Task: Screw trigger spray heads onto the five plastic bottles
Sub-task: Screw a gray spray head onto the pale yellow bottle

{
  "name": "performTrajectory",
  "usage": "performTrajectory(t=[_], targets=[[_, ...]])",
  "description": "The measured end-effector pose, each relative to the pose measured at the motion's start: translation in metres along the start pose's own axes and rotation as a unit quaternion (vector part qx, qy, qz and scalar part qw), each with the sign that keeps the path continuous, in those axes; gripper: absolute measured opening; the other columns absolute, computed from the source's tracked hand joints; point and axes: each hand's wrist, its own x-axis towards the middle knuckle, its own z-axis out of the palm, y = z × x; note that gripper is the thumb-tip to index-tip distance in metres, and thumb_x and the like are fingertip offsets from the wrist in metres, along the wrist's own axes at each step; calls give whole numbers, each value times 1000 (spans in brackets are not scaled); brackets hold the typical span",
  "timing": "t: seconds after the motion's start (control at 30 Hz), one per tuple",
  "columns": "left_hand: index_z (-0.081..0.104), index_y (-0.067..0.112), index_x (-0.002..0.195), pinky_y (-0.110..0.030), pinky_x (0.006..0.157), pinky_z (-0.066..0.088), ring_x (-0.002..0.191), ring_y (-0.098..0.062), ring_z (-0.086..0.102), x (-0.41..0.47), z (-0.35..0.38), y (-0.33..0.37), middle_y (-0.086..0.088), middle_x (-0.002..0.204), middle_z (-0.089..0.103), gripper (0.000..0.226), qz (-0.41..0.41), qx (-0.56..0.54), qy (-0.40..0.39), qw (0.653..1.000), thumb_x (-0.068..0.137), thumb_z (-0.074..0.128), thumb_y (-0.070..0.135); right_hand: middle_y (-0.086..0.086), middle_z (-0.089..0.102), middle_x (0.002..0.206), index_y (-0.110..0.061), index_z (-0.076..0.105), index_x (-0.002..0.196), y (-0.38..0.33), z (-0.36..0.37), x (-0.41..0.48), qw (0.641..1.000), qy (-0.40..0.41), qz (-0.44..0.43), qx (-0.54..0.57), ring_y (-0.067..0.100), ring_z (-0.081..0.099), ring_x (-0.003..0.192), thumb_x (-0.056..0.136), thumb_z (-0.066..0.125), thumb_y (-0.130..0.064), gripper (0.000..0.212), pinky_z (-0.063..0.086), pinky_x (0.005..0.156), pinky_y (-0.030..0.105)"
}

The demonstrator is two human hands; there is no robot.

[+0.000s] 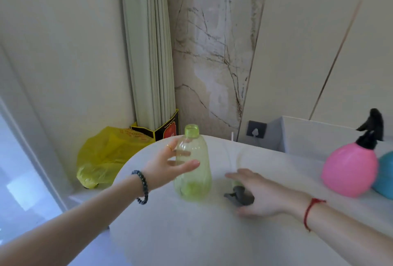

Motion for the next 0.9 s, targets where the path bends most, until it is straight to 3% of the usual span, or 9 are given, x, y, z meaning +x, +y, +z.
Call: performTrajectory(t=[0.17, 0.23, 0.33, 0.43, 0.5, 0.57, 0.7, 0.9], targets=[[38, 39, 118, -18, 66, 53, 96, -5, 61, -34, 35, -4, 9, 113, 55, 67, 0, -37, -8, 999, 58, 68, 45, 3, 39, 132, -25, 35, 134, -2, 29, -28, 991, 131, 12, -35, 28, 53, 109, 83, 48, -22, 53, 41, 91, 30], [38, 35, 123, -21, 70, 53, 100, -9, 60, -40, 48, -7, 8, 113, 54, 65, 3, -53, -7, 999, 67, 70, 37, 1, 51, 113, -20, 39, 130, -6, 16, -42, 983, 181, 16, 8, 21, 58, 92, 83, 47, -16, 48, 44, 81, 24], [38, 44, 116, -19, 73, 53, 103, -10, 58, -41, 66, -9, 6, 116, 54, 55, 22, -62, -11, 998, 71, 69, 33, -6, 50, 65, -16, 49, 119, -14, -27, -72, 951, 291, 7, 106, 6, 47, 55, 86, 49, -12, 33, 34, 50, 11], [36, 53, 108, -30, 89, 49, 109, -17, 54, -38, 83, -8, 3, 117, 53, 54, 34, -47, -21, 998, 71, 69, 33, -4, 56, 64, -15, 56, 105, -29, -91, -111, 925, 332, -15, 187, 2, 51, 41, 87, 55, -13, 18, 32, 37, 7], [35, 54, 108, -27, 85, 49, 110, -19, 54, -36, 90, -8, 5, 116, 53, 54, 36, -53, -27, 998, 71, 69, 33, 2, 61, 63, -14, 60, 99, -42, -132, -139, 926, 315, -39, 206, 0, 52, 40, 86, 58, -14, 13, 39, 37, 14], [36, 50, 113, -25, 83, 48, 112, -20, 53, -36, 95, -7, 10, 113, 52, 57, 33, -56, -31, 997, 69, 70, 37, -4, 65, 59, -17, 65, 94, -54, -165, -163, 933, 303, -57, 186, 1, 57, 47, 85, 60, -18, 10, 46, 44, 17], [34, 44, 120, -26, 84, 48, 114, -20, 51, -37, 96, -7, 12, 112, 52, 69, 26, -58, -34, 997, 61, 69, 47, -11, 67, 55, -21, 66, 86, -74, -203, -187, 942, 290, -83, 143, 1, 60, 48, 82, 62, -20, 6, 44, 41, 12], [34, 44, 118, -15, 72, 49, 109, -14, 52, -37, 97, -8, 12, 113, 51, 59, 21, -53, -34, 998, 71, 69, 36, -2, 69, 60, -22, 68, 86, -85, -229, -187, 954, 293, -58, 26, 4, 59, 45, 82, 65, -22, 5, 48, 45, 16]])
